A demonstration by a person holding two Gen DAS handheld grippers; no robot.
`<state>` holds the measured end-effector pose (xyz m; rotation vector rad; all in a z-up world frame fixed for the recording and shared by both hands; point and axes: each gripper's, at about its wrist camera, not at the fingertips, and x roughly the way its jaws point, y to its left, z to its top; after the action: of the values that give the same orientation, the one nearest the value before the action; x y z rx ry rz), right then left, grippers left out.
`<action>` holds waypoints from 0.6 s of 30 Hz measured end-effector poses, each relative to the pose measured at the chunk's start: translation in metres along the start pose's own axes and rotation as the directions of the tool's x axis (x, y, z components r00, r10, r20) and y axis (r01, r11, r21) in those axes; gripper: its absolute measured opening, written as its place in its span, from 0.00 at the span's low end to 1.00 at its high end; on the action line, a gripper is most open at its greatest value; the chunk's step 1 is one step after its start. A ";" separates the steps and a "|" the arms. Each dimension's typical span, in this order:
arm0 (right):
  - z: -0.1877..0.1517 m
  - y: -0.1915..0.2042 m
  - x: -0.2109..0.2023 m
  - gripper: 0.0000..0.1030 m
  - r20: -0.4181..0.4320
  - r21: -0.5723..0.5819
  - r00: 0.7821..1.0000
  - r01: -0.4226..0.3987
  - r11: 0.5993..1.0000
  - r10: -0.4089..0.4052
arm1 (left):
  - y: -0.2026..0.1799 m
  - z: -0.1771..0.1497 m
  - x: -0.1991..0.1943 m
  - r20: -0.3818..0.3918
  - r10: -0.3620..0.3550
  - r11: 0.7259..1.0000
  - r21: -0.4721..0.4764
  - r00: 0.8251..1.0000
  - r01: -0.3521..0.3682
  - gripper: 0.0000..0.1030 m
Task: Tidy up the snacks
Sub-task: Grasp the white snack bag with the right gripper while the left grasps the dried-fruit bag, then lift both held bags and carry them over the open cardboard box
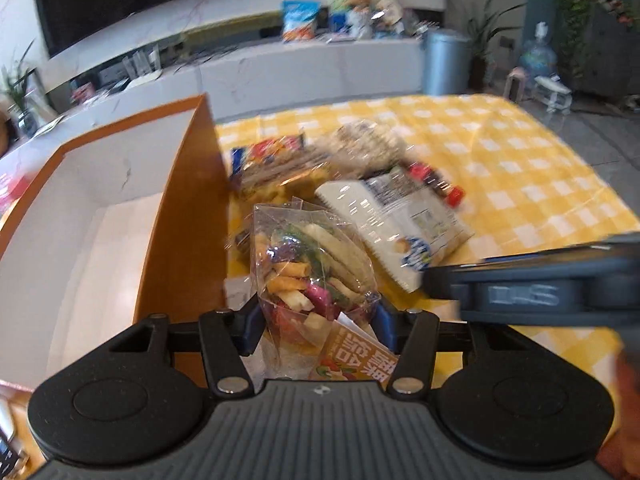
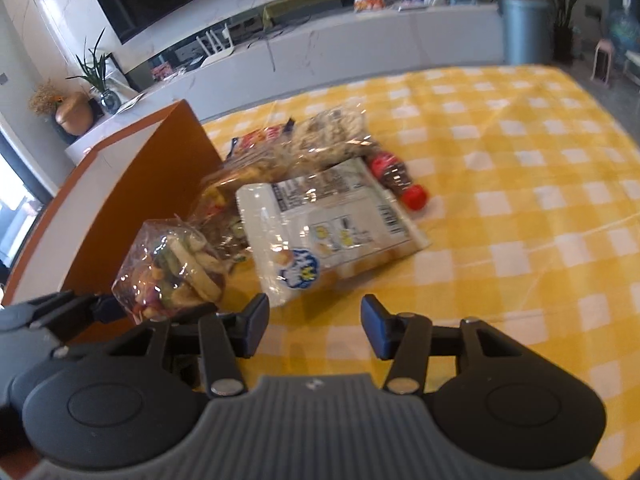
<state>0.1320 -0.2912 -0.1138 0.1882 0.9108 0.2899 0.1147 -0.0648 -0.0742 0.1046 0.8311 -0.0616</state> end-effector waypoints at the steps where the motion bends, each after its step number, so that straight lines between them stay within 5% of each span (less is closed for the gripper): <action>1: 0.003 0.002 0.005 0.49 -0.013 -0.003 1.000 -0.002 1.000 0.002 | 0.001 -0.001 -0.001 0.008 -0.003 1.000 0.007 1.000 0.003 0.60; 5: 0.011 0.000 0.023 0.49 -0.063 0.082 0.995 -0.066 0.994 0.071 | 0.008 -0.004 0.004 -0.003 -0.047 0.999 -0.025 0.999 0.047 0.60; 10: 0.014 0.001 0.040 0.48 -0.097 0.139 0.993 -0.049 0.989 0.063 | 0.008 -0.003 0.010 -0.012 -0.056 0.998 -0.023 0.998 0.056 0.60; 15: 0.012 -0.003 0.044 0.03 -0.092 0.196 0.994 -0.033 0.980 0.052 | 0.011 -0.002 0.012 -0.020 -0.075 0.997 -0.035 0.997 0.074 0.60; 18: 0.009 -0.011 0.033 0.00 -0.070 0.211 0.997 -0.018 0.977 0.034 | 0.012 -0.003 0.013 -0.019 -0.083 0.996 -0.039 0.996 0.082 0.60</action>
<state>0.1603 -0.2915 -0.1367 0.3871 1.0118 0.2255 0.1224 -0.0524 -0.0851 0.0355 0.8568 -0.1225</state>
